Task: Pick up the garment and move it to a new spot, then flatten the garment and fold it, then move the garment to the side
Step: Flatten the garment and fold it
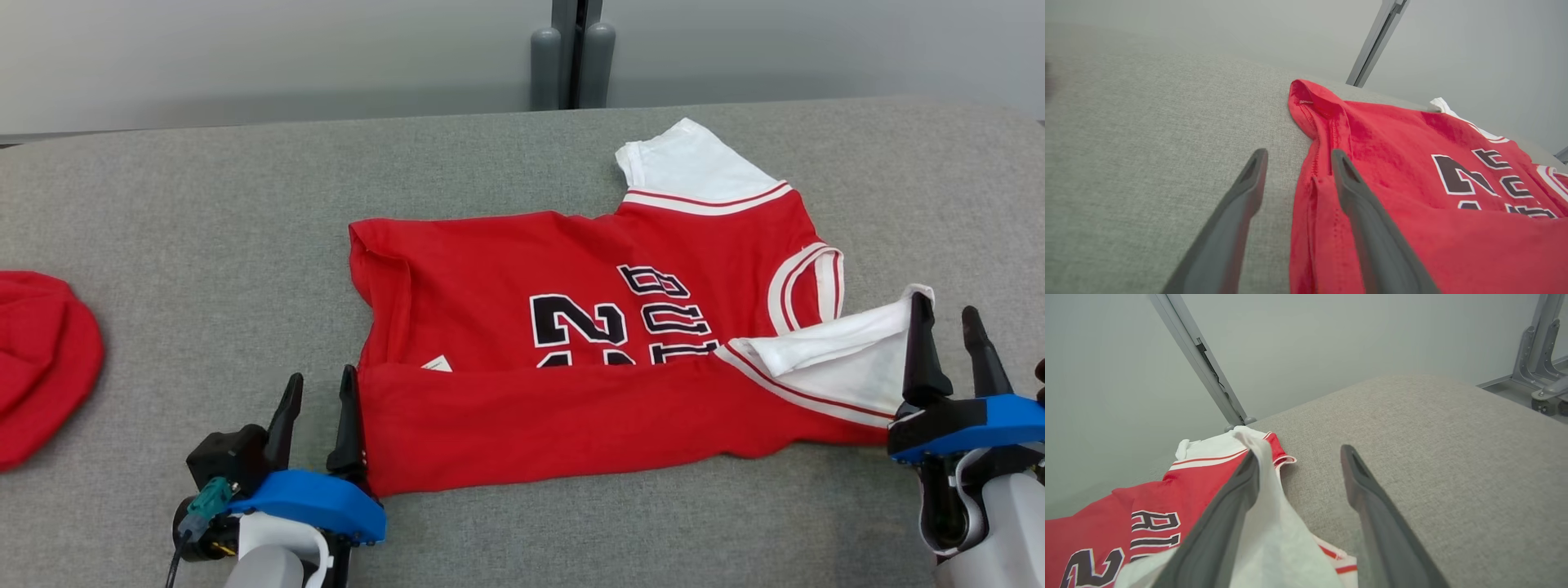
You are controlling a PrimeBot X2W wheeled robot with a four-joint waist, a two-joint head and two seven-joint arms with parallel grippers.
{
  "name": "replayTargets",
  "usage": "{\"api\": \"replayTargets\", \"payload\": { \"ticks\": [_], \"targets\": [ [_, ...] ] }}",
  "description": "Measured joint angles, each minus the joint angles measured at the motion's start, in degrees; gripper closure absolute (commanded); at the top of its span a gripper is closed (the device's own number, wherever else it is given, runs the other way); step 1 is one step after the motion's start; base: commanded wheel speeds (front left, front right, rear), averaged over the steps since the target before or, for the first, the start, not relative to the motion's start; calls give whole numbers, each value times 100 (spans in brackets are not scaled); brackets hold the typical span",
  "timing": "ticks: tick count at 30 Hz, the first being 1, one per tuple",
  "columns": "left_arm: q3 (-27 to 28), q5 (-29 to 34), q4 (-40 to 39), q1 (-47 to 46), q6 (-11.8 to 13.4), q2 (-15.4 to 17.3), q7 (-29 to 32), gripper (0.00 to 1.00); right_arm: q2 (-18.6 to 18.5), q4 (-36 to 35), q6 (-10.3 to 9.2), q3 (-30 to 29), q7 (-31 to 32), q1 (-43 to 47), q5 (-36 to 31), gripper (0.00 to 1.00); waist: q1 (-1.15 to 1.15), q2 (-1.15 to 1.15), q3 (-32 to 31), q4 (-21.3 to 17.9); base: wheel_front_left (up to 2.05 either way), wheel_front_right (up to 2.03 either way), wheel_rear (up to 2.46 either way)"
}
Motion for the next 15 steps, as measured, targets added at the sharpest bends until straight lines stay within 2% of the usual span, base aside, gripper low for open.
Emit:
{"api": "replayTargets", "payload": {
  "ticks": [9, 15],
  "targets": [
    [-200, -475, -119, 706, -32, -1, 1, 0, 147, -166, 0, -271, -1, 723, -75, 0, -1, -1, -153, 22, 0, 0, 0],
    [-388, -705, -23, 788, -67, -9, 0, 0, 192, -194, 0, -446, -1, 952, -78, 0, -1, -1, -177, 14, 0, 0, 0]
  ]
}}
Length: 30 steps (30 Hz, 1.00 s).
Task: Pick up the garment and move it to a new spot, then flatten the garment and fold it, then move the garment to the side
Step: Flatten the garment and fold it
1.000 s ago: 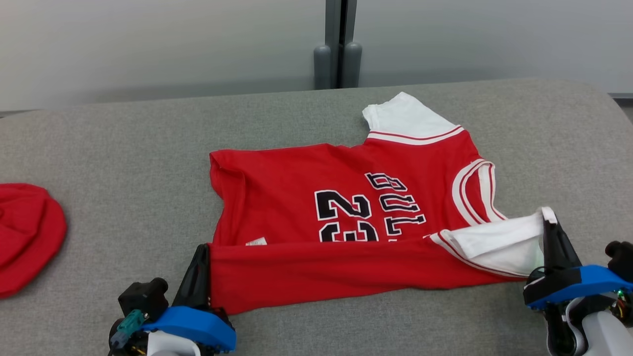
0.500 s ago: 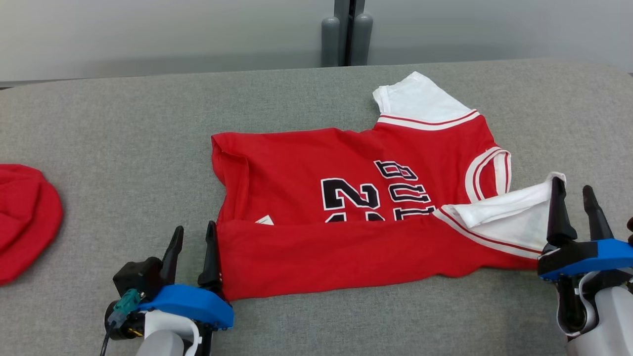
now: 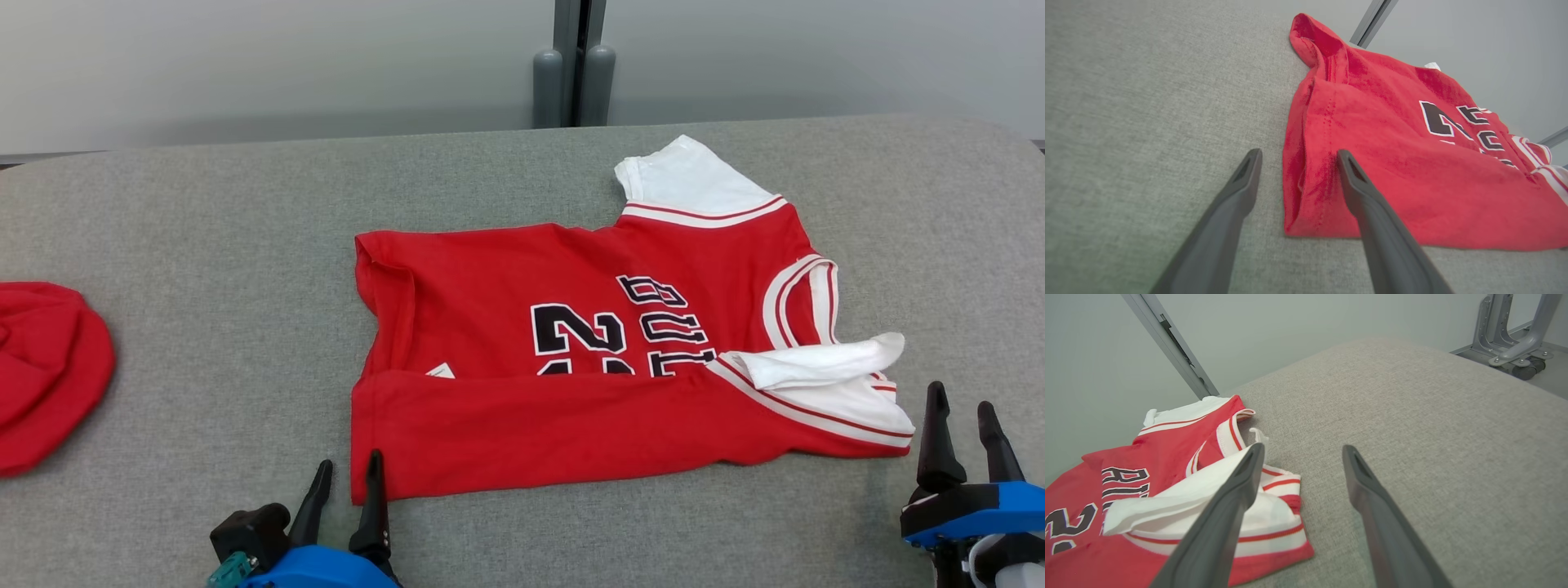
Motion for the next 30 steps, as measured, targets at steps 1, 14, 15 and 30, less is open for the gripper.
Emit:
{"api": "replayTargets", "payload": {
  "ticks": [1, 14, 15, 30],
  "targets": [
    [-9, -24, 62, 0, 0, 3, 0, 0, 8, -15, 0, -15, 0, 2, -7, 0, 0, 0, -1, -10, 0, 0, 0],
    [-612, -456, 884, -355, -27, 52, -71, 0, -31, 742, 0, 387, 0, 74, -107, 0, 0, -2, 33, -63, 0, 0, 0],
    [-659, -467, 940, -381, -29, 62, -92, 0, -32, 793, 0, 426, 0, 55, -90, 0, -1, -2, 42, -63, 0, 0, 0],
    [-1168, -962, 1377, -758, -55, 119, -167, 100, -192, 1477, 1, 989, -32, -478, 573, 100, 0, -3, 212, 25, 0, 0, 0]
  ]
}}
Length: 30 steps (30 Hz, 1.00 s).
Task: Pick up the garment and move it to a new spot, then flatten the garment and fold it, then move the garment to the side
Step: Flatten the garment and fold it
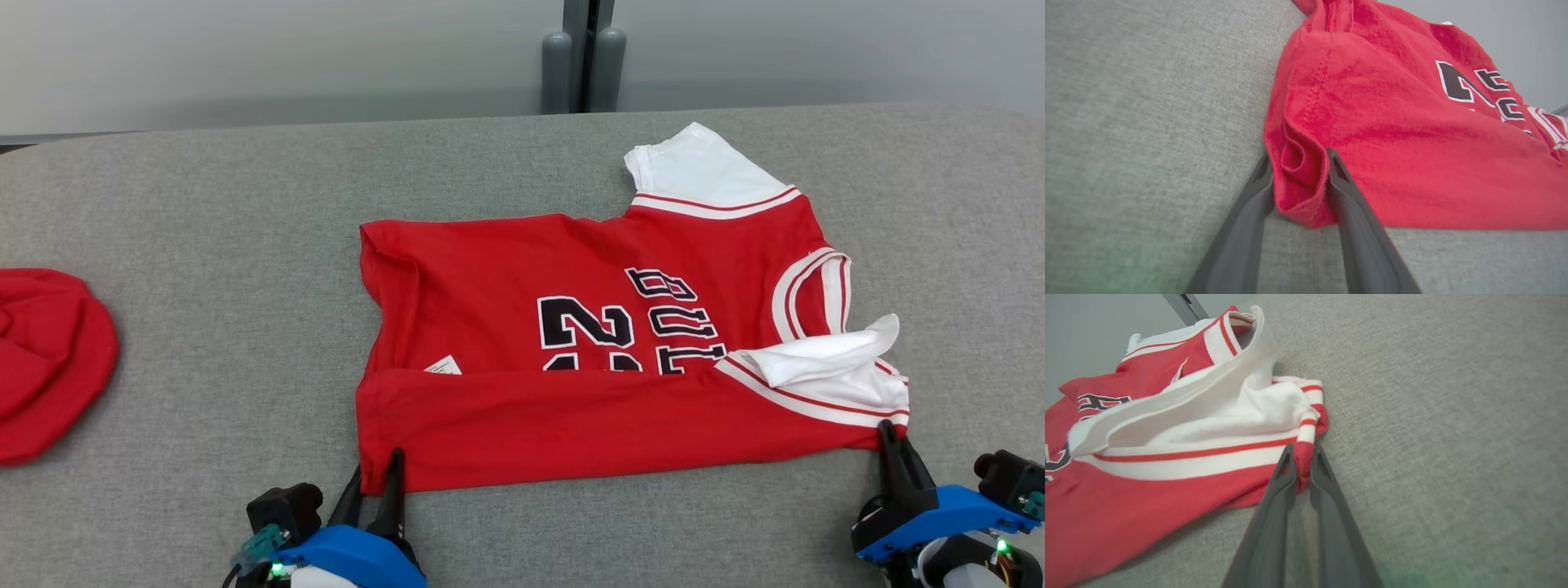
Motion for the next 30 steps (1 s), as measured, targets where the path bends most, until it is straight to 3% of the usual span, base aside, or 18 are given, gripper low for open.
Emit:
{"api": "replayTargets", "payload": {
  "ticks": [6, 17, 30],
  "targets": [
    [116, -8, -248, 100, -24, -47, 98, 100, 4, -489, -1, -118, 23, 126, 203, 100, 3, 4, -149, 33, 0, 0, 0],
    [1017, 422, -1401, 277, -59, -124, 160, 100, 60, -1307, 0, -396, 24, 207, 427, 100, 1, 5, -942, 106, 0, 0, 0],
    [967, 274, -560, 1454, -75, -145, 163, 100, 98, -1385, 1, -256, 40, 1434, 272, 100, 0, 2, -1428, -99, 0, 0, 0]
  ]
}}
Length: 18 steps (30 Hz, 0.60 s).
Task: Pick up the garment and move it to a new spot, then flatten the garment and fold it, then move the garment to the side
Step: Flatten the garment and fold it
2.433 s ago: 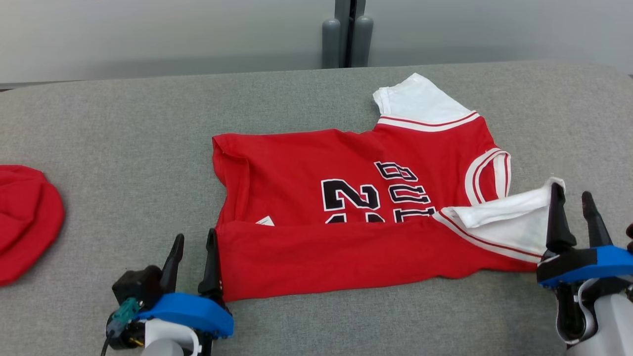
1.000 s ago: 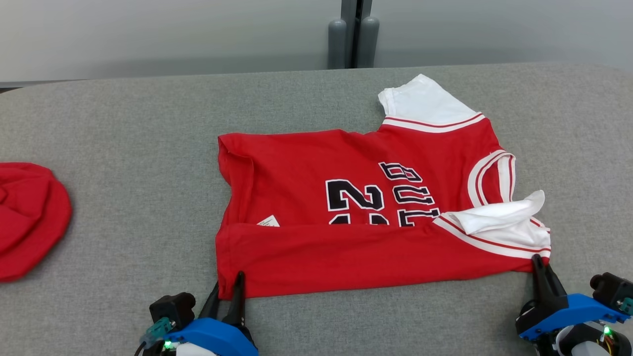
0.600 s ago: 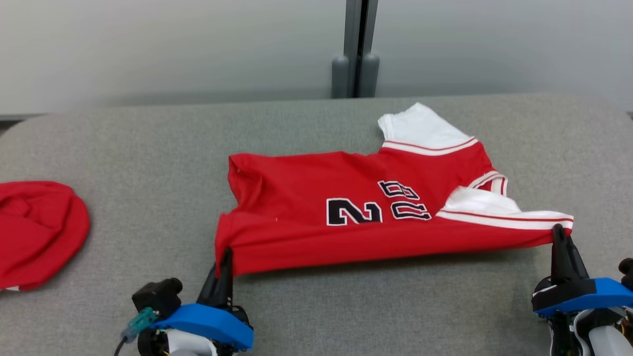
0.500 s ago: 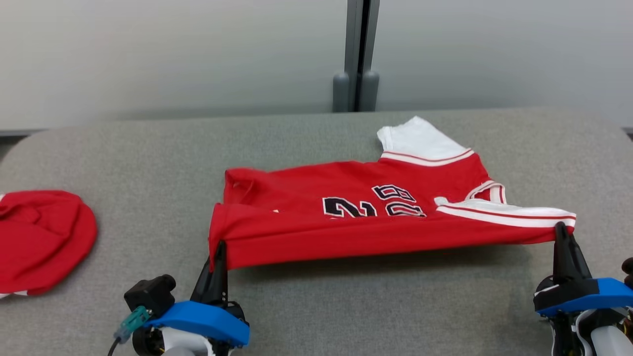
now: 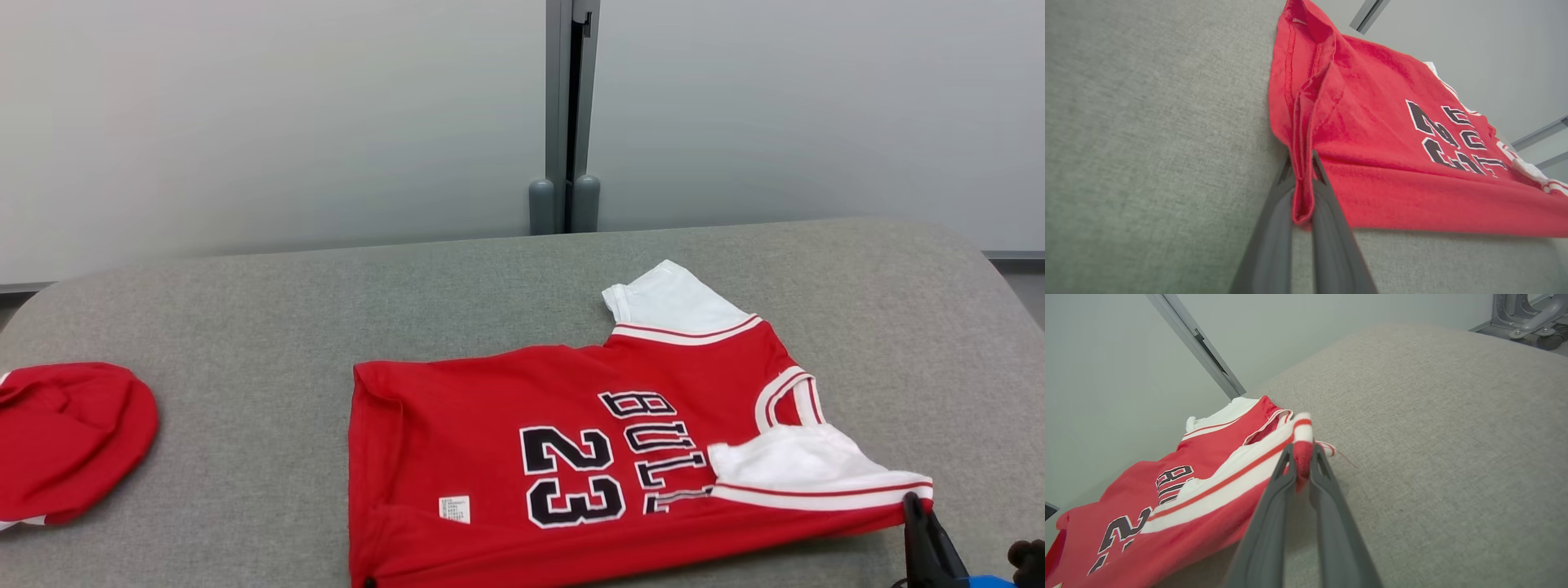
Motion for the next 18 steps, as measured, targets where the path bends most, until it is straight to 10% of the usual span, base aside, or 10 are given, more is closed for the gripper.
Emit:
{"api": "replayTargets", "payload": {
  "ticks": [1, 2, 3, 18],
  "targets": [
    [-9, 37, 40, 43, 0, -3, 0, 100, -21, 23, 0, -3, 0, 27, -140, 80, 0, 0, 14, 1, 0, 0, 0],
    [-12, 65, 82, 53, 0, -2, -1, 35, -20, 59, 0, 5, -1, 36, -197, 0, 0, 0, 36, 2, 0, 0, 0],
    [13, 100, 99, 53, 10, -3, -1, 0, -2, 87, -1, -1, -2, 37, -224, 0, 0, 0, 54, 7, 0, 0, 0],
    [162, 1023, -35, -1644, 439, 32, -2, 0, -116, -160, -2, 219, -8, -1088, -922, 0, 2, 0, 817, 35, 0, 0, 0]
  ]
}}
